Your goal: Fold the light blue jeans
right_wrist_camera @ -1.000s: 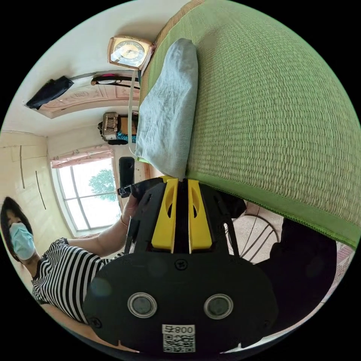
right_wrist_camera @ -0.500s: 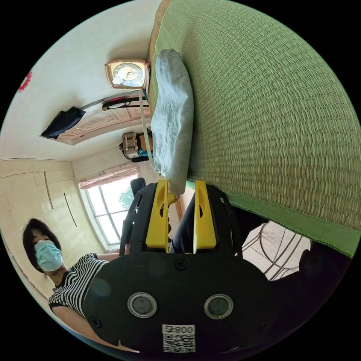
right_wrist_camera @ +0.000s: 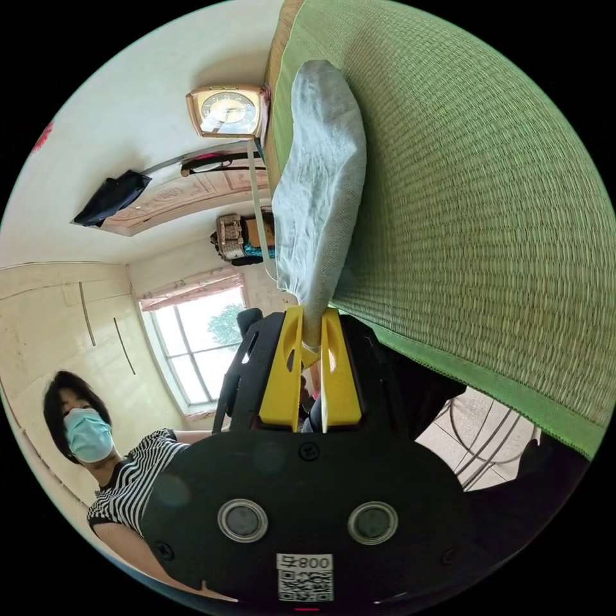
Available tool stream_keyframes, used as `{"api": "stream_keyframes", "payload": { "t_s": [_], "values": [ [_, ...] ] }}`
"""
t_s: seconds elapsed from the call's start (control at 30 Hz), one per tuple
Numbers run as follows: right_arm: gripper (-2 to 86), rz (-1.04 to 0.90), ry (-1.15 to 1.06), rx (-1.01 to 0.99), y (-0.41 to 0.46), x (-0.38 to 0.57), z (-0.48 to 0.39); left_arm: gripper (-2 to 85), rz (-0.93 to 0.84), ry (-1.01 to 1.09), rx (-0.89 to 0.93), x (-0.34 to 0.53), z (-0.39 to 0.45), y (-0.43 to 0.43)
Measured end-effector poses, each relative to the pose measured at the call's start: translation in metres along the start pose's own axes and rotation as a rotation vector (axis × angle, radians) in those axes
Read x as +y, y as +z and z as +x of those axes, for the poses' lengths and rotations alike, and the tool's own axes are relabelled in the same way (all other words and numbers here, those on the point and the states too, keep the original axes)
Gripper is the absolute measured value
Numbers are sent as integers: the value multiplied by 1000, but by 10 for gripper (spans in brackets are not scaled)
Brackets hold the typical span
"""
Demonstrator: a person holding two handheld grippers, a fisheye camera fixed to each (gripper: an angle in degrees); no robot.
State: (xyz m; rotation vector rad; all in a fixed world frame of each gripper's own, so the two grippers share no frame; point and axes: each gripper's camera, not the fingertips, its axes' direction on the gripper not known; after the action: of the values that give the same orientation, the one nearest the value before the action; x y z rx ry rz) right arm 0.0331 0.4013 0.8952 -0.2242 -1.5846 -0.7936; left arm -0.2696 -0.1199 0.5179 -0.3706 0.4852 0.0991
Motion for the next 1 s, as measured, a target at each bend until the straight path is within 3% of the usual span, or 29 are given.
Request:
{"api": "stream_keyframes", "payload": {
  "t_s": [0.2,0.37,0.67,1.0],
  "values": [
    [40,1,-55,-13,17,-5,-71,36,137,-75,99,29,-29,-39],
    [36,0,-103,-10,35,-13,-145,117,305,-188,266,53,-62,-71],
    [32,-2,-156,19,81,-31,-265,161,634,-444,564,82,-102,-88],
    [25,13,-168,24,118,-34,-369,173,734,-549,595,70,-97,-87]
  ]
}}
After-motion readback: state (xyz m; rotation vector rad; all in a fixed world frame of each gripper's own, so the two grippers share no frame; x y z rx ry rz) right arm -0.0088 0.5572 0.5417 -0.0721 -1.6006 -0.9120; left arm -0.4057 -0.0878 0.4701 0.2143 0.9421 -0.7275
